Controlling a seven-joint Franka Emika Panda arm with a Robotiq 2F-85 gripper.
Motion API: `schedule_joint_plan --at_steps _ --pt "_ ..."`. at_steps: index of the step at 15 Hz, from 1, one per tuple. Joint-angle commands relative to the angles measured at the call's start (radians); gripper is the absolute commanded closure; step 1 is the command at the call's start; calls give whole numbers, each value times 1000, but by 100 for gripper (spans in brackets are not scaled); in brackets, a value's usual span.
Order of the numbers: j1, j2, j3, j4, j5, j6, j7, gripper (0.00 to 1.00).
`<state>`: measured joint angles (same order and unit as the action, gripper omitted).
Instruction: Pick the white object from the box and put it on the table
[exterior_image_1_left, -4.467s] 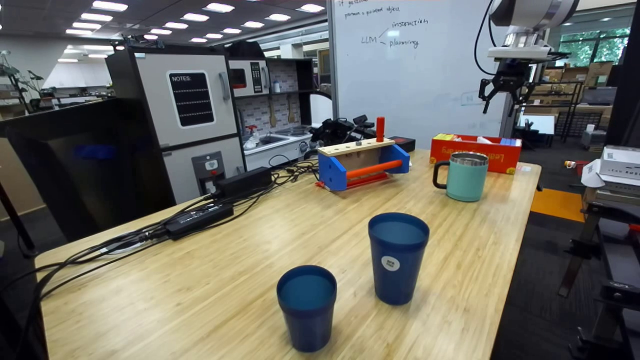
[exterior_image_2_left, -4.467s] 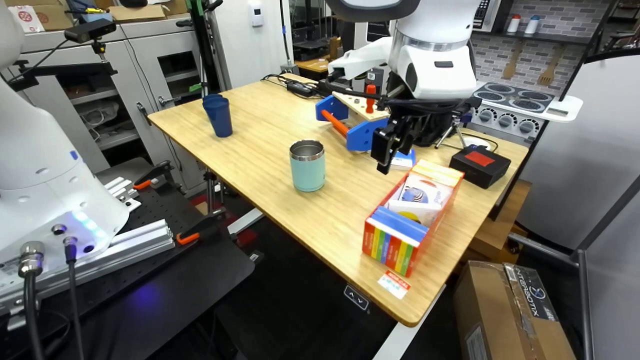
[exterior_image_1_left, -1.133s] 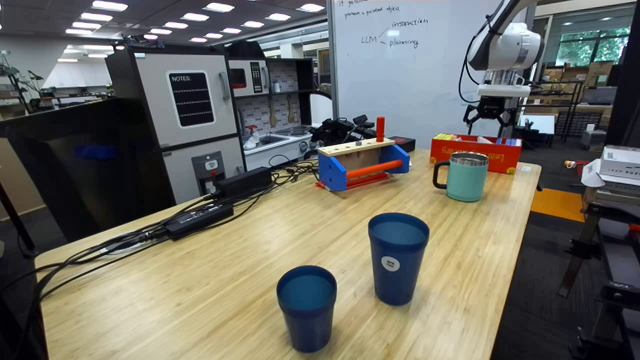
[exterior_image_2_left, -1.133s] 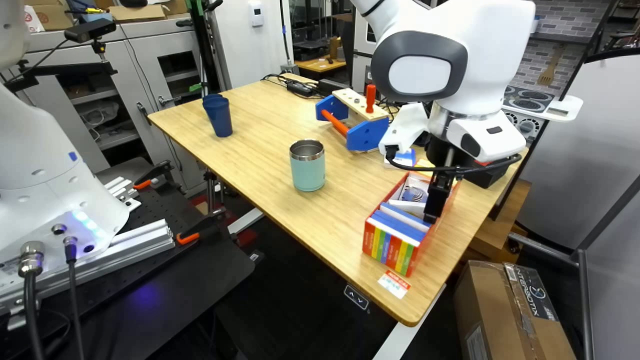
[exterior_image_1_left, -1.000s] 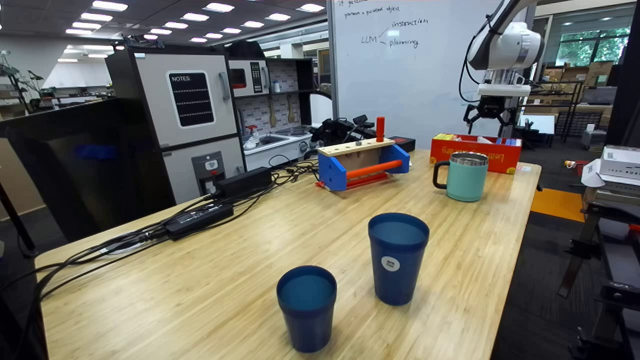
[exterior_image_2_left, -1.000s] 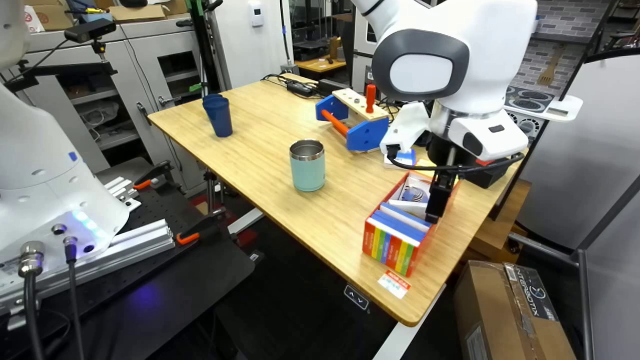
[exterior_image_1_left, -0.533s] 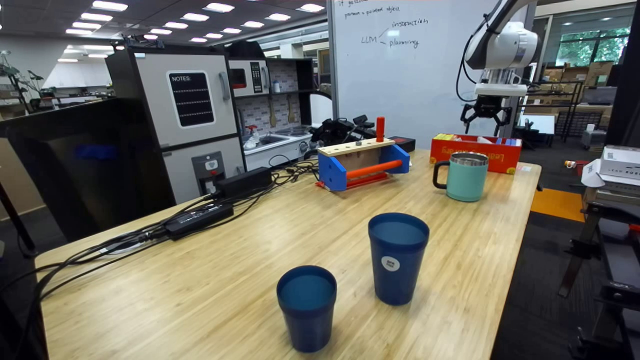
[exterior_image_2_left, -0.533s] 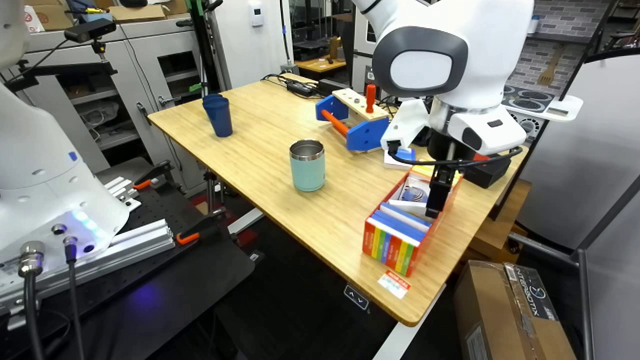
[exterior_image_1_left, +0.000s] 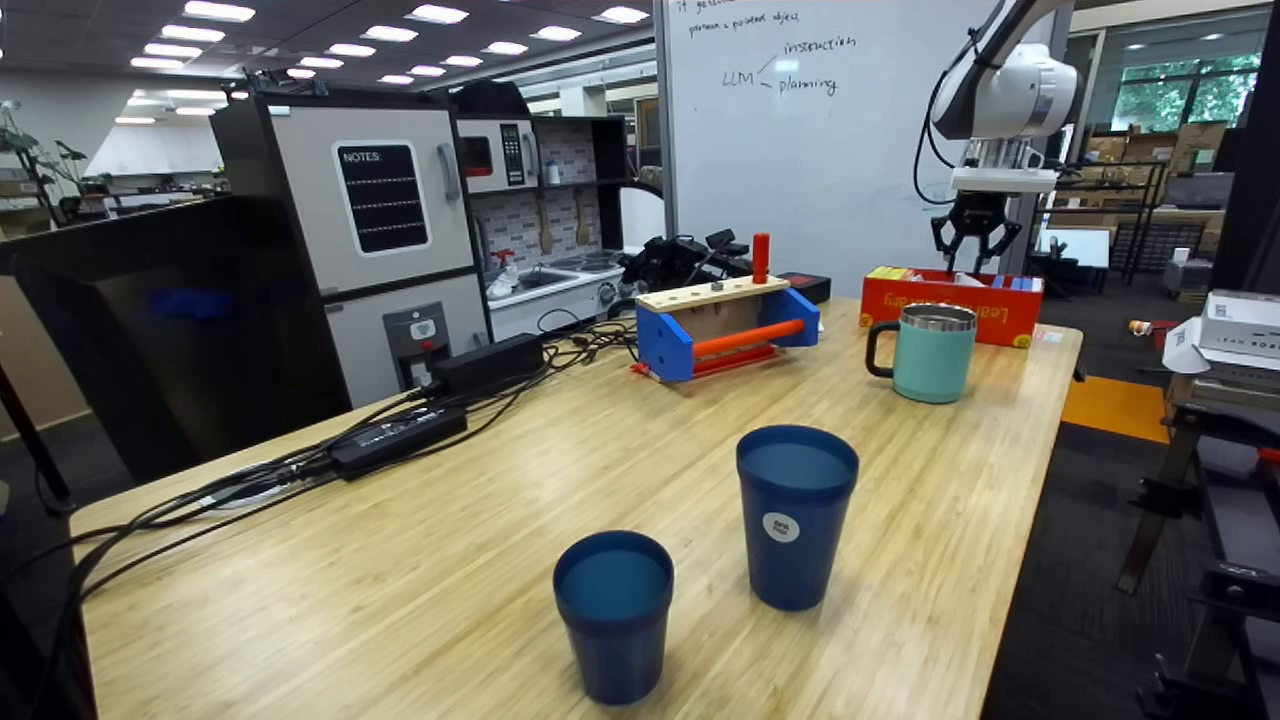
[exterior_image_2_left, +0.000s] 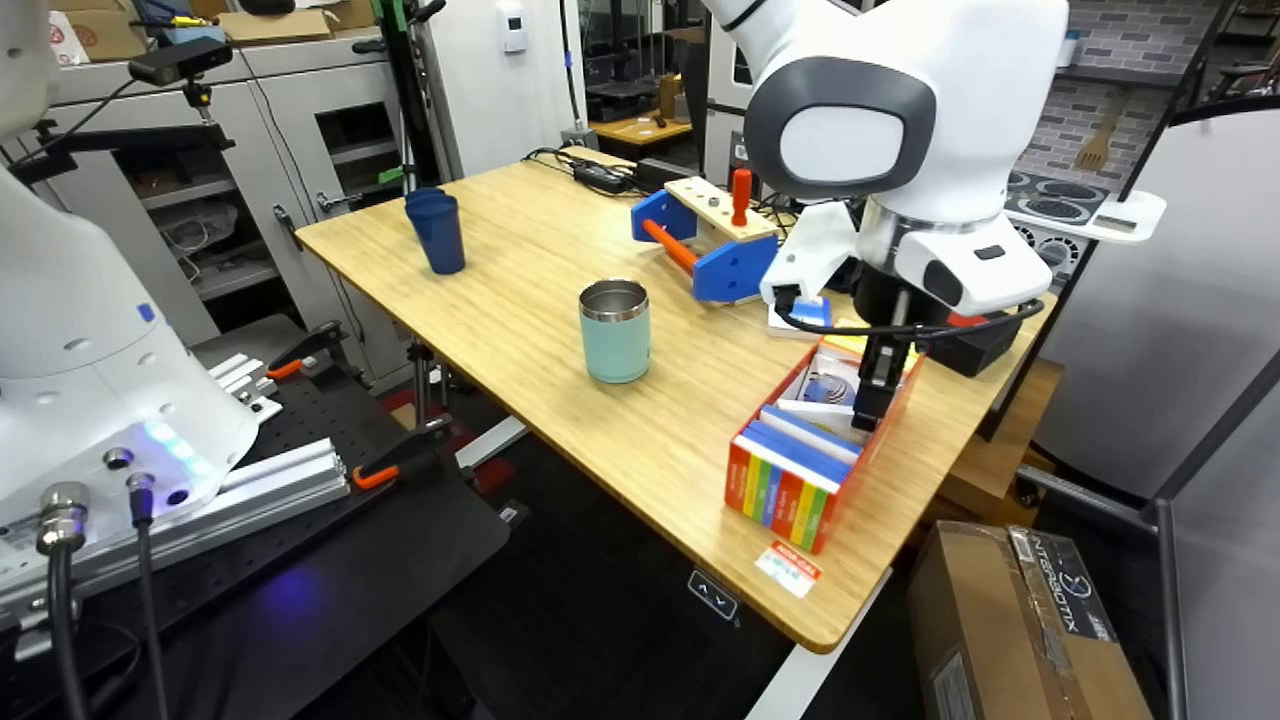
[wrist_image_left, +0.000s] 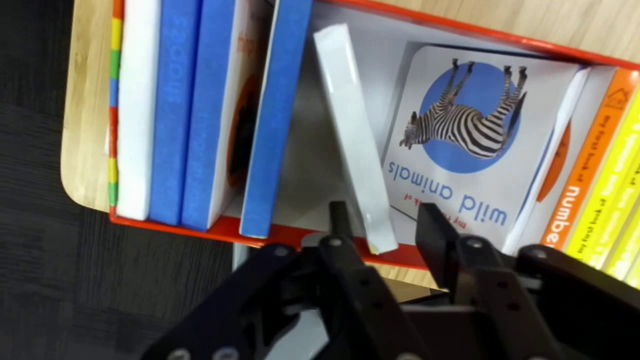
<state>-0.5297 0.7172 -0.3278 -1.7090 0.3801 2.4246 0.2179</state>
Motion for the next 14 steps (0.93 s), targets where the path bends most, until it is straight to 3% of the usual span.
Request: schedule_joint_plan --at_steps 1,2,3,6,10,14 --pt "-15 19 3 12 -20 -32 14 64" --pt "-18 27 4 12 -20 -37 14 67" --pt "-20 35 5 12 -20 -40 14 88" --pt "-19 48 6 6 -18 -38 14 99" --pt "2 2 -10 -24 -25 -30 36 96" --pt "44 -87 -69 -37 -77 -89 130 96"
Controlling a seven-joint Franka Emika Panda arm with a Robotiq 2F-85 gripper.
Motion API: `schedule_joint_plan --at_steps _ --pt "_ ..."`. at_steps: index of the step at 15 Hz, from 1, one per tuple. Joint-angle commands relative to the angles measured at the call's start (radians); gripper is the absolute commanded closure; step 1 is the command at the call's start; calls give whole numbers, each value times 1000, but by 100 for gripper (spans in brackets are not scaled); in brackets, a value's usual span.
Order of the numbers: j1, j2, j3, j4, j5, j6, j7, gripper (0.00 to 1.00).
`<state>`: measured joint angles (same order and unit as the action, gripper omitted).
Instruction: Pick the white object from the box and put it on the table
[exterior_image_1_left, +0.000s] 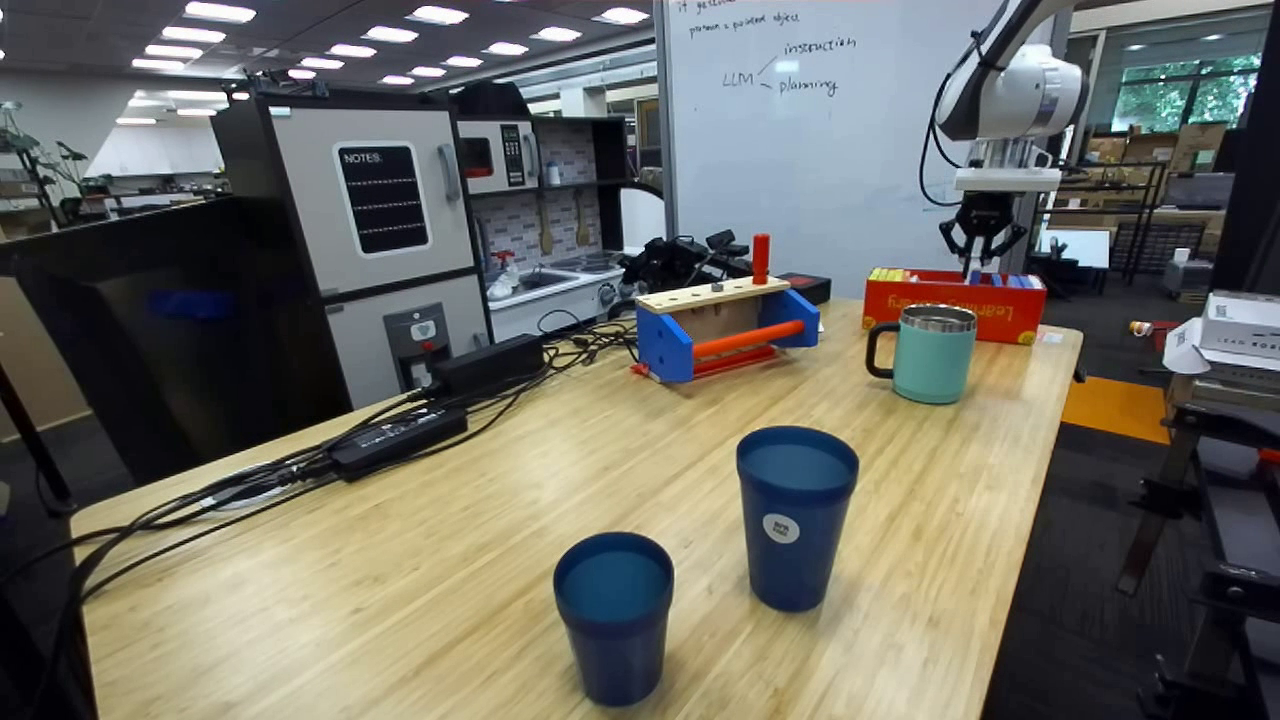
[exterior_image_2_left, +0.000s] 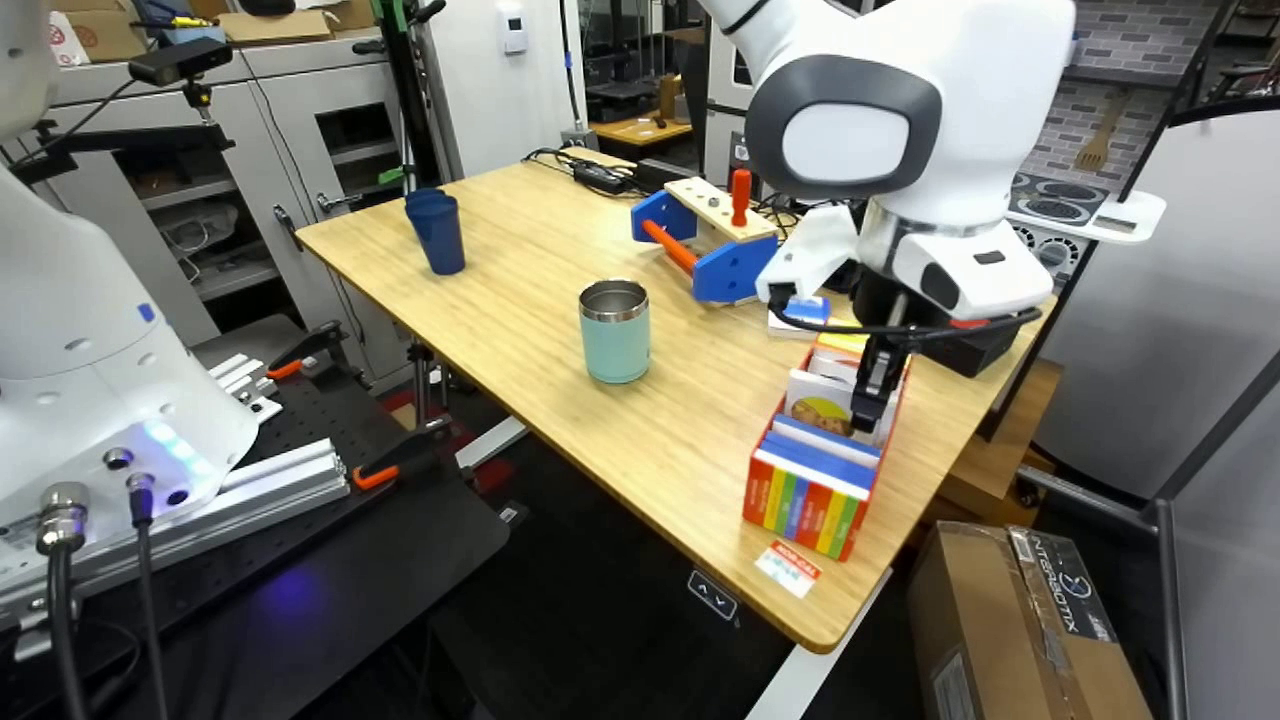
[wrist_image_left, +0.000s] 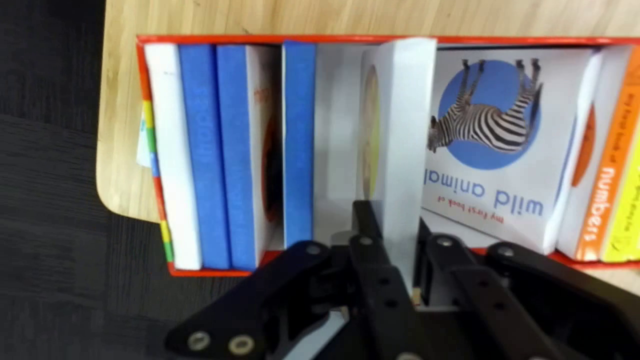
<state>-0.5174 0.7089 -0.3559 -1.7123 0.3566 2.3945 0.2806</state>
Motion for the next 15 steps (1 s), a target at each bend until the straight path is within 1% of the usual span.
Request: schedule_joint_plan --at_steps 1,4,6,9,11,15 --pt "37 -104 -51 -31 -71 -86 86 96" --pt "38 -207 -57 -47 -112 -195 77 96" --pt "32 -276 -45 -77 -106 -232 49 96" --pt "31 -375 -31 -146 -77 -239 -12 96" --pt "26 -451 -17 -217 -38 -212 -96 96" --pt "35 -552 -5 -332 46 -203 -260 96"
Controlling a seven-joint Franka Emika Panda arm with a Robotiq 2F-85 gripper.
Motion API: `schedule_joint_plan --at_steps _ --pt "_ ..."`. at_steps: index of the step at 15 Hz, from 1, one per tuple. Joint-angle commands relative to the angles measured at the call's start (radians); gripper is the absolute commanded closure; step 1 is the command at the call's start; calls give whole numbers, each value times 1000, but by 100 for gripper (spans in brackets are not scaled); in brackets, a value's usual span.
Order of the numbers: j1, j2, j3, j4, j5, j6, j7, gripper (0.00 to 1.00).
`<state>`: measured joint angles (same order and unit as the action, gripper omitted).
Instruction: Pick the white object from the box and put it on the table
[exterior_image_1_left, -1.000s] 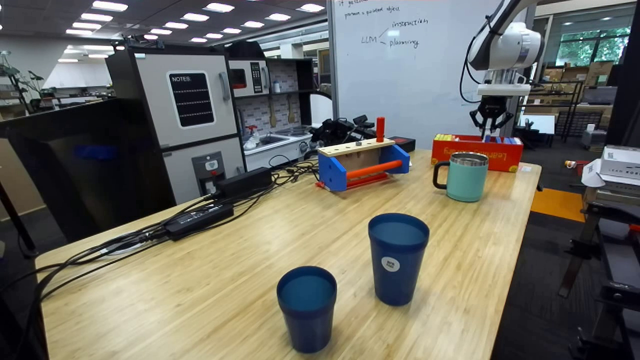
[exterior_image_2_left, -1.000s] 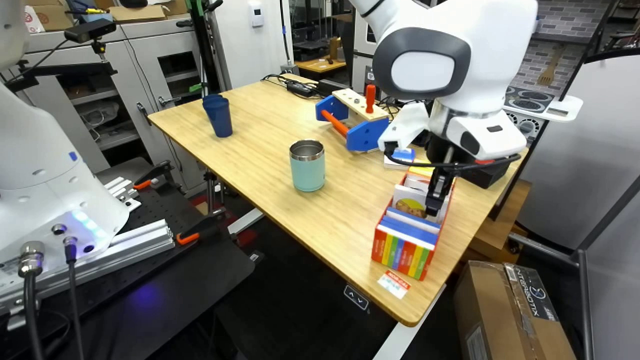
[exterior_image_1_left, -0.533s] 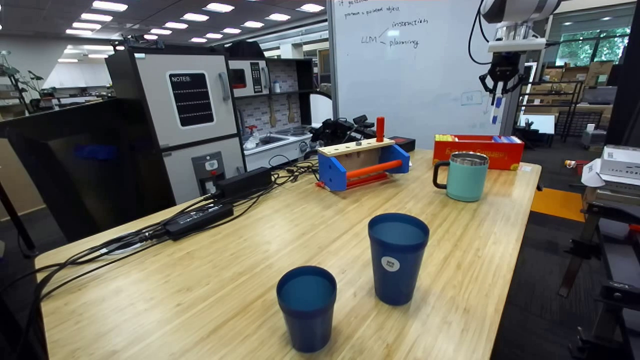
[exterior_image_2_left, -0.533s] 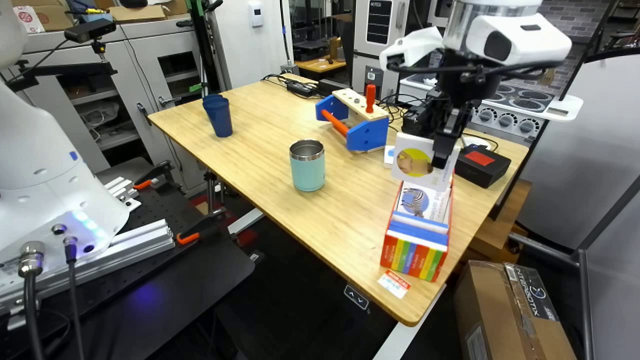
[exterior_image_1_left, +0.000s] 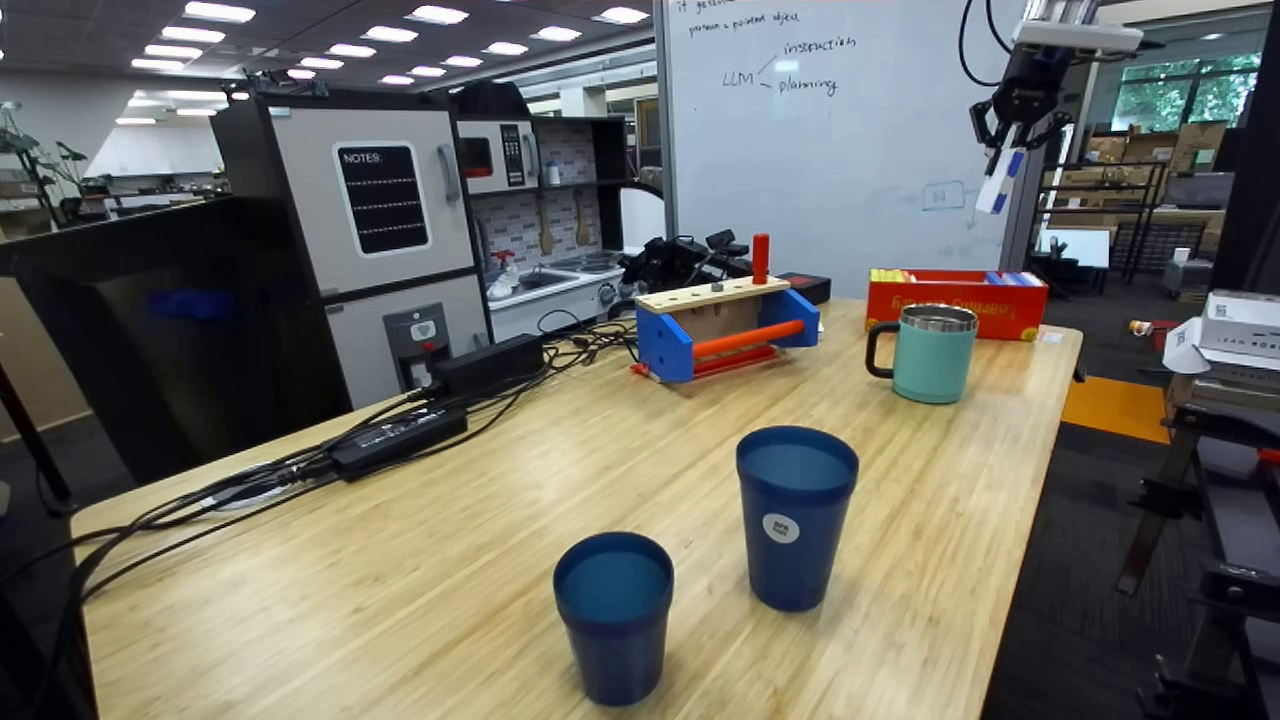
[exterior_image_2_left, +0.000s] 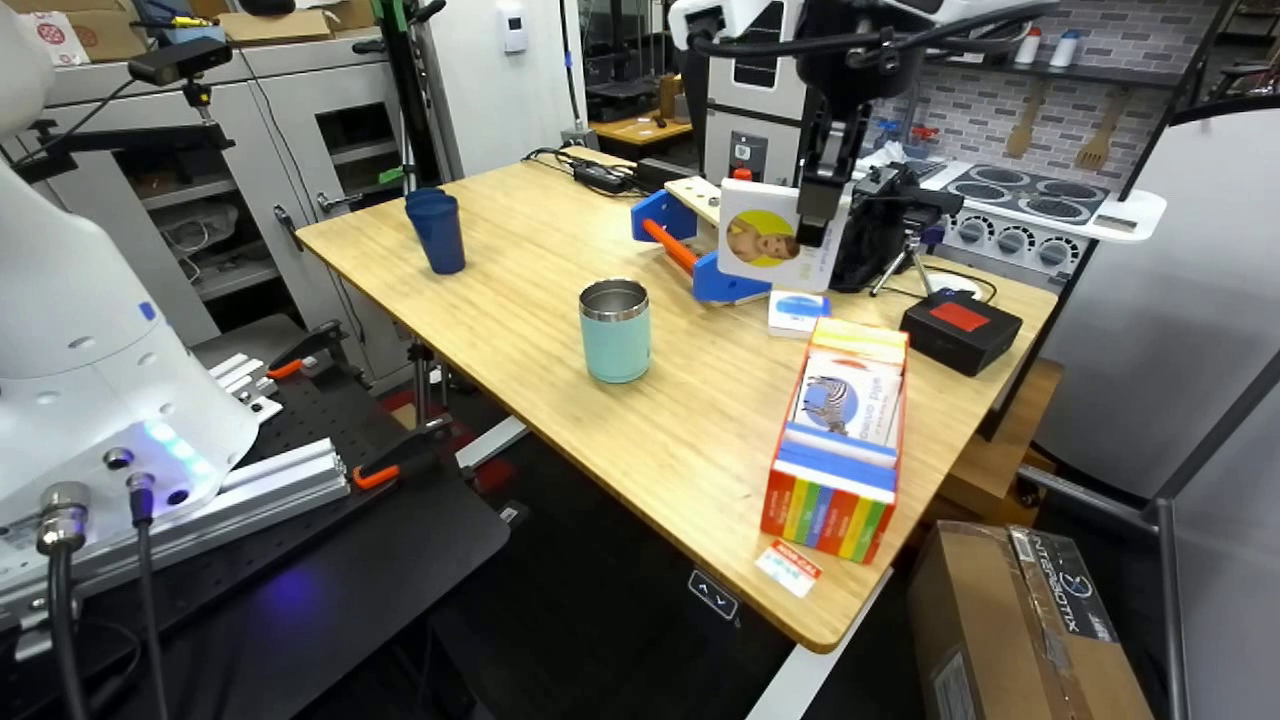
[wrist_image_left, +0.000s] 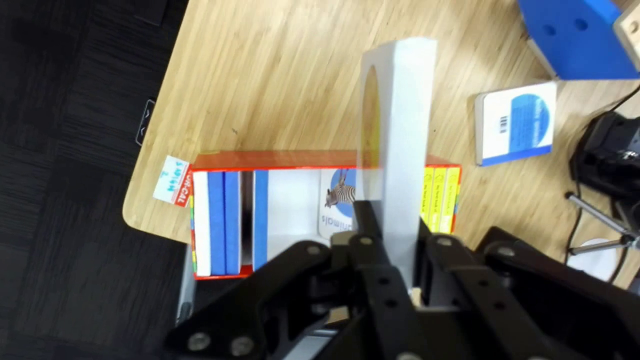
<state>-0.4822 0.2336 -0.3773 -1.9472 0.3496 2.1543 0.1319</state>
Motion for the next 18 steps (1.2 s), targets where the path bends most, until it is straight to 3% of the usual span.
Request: schedule_joint_plan --at_steps 1,5,10,18 --pt "5 -93 19 -123 64 35 -150 96" --pt "63 -132 40 -261 36 72 -238 96" --pt "153 -133 97 -422 -5 217 -291 96" --pt "154 -134 102 -456 3 309 -343 96"
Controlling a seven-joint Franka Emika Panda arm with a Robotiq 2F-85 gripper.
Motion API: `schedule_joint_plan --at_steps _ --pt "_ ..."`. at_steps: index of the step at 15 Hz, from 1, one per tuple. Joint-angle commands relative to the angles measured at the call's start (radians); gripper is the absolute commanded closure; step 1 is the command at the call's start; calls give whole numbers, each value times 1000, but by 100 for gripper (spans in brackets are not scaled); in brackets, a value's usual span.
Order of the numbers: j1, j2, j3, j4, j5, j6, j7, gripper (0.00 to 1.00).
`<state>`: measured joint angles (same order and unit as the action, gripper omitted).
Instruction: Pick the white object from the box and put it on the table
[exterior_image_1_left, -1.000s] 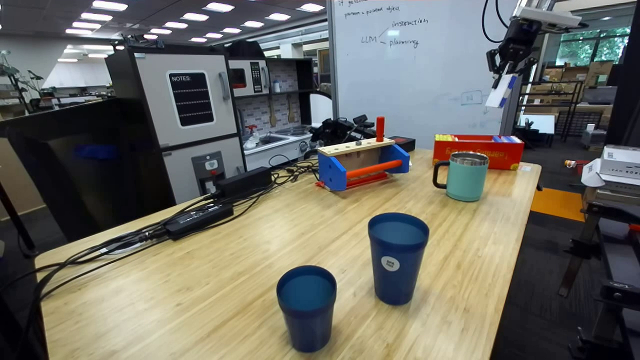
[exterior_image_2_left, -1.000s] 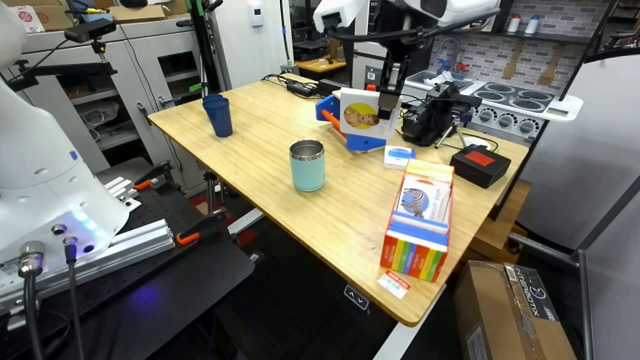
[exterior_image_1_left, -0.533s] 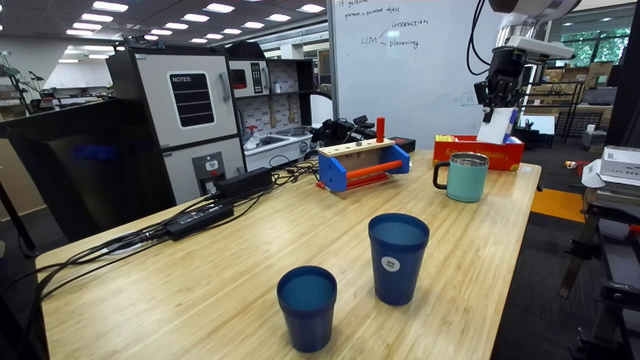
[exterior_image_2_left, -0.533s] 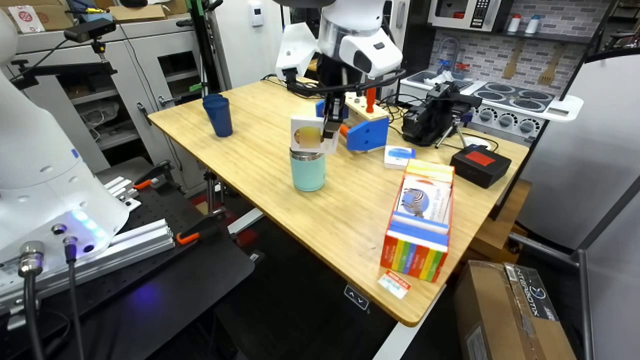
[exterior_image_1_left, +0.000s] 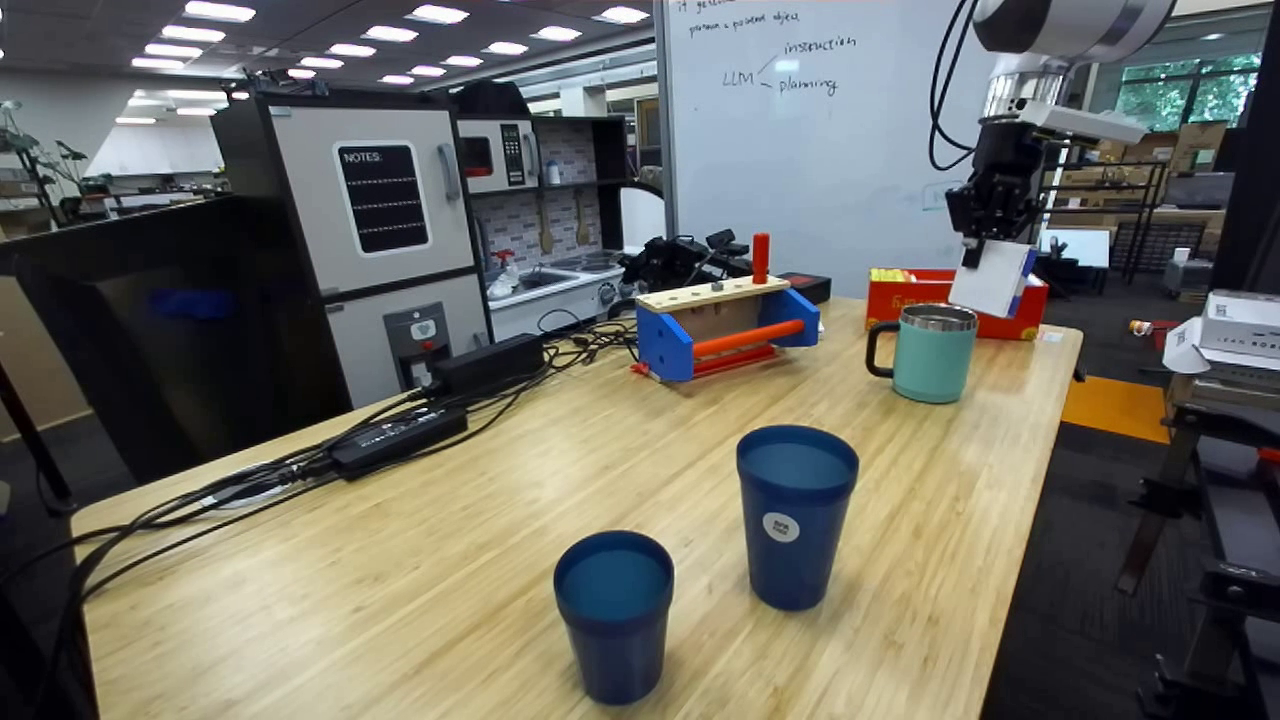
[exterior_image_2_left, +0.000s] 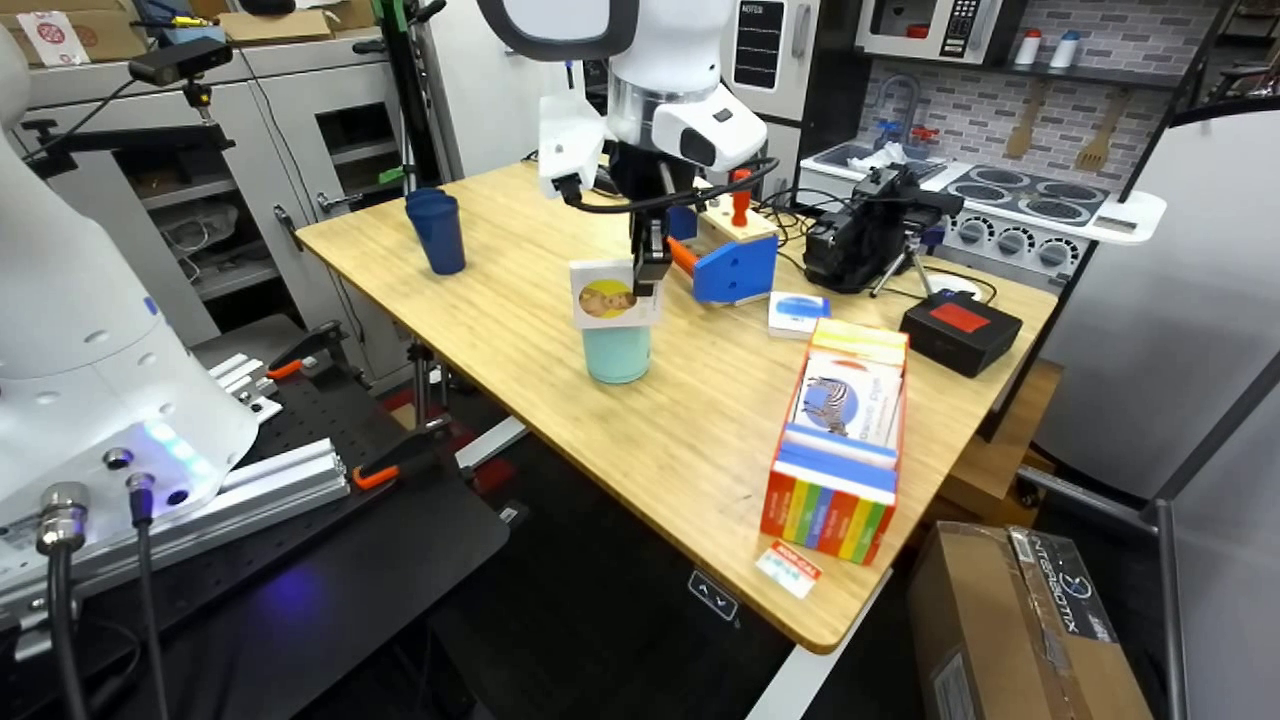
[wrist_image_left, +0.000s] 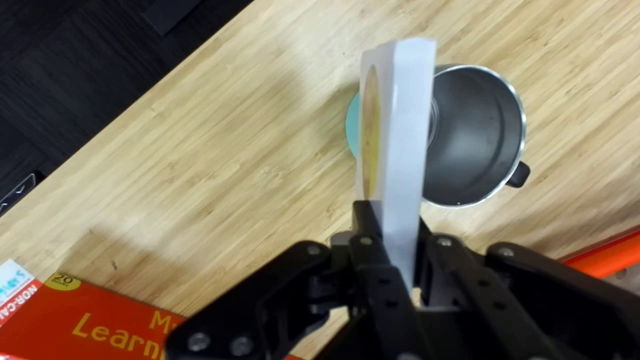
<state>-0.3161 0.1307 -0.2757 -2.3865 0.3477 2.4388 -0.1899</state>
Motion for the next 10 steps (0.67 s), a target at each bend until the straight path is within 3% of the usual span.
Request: schedule_joint_plan --at_steps 1,7,10 --pt "-14 -41 -2 -24 9 43 -25 96" --pt "-28 49 3 15 35 280 -49 96" --pt "-24 128 -8 37 25 345 -25 96"
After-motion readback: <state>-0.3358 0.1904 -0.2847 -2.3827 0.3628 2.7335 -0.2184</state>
